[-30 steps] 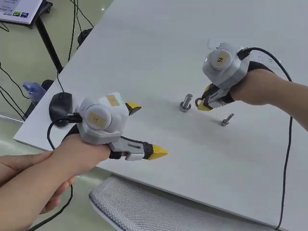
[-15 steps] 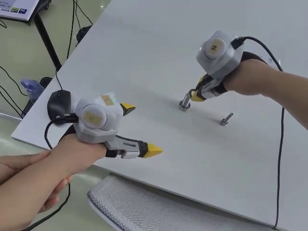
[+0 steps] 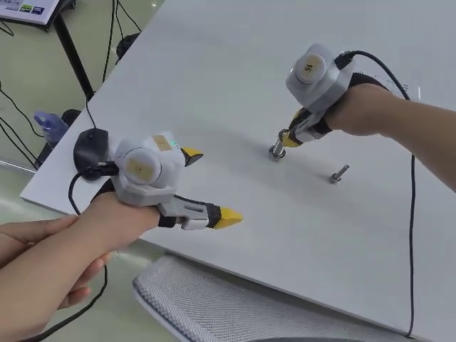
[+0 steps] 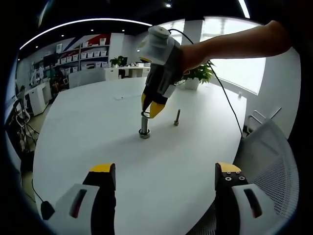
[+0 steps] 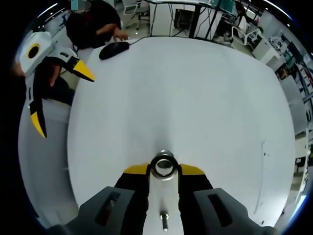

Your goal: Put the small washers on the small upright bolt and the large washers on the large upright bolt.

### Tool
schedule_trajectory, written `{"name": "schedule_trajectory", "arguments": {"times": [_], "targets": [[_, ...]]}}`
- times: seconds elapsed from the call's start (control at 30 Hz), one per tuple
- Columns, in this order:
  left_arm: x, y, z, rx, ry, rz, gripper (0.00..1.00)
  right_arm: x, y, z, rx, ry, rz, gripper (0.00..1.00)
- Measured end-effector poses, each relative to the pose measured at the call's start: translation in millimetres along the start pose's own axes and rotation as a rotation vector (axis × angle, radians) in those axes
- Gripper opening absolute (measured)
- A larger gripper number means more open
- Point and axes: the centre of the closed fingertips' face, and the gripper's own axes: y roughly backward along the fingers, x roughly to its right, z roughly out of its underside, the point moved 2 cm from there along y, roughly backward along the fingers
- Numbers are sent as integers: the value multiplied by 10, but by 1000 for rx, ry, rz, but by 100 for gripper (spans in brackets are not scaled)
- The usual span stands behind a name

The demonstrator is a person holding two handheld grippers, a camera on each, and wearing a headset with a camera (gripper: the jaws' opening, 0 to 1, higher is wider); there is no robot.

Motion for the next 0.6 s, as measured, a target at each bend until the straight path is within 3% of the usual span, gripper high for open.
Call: {"name": "schedule_trajectory", "arguments": {"times": [0.6], "targets": [[20,1,73,-12,3,7,82,38,-119,-13,-31,4,0,22]]}}
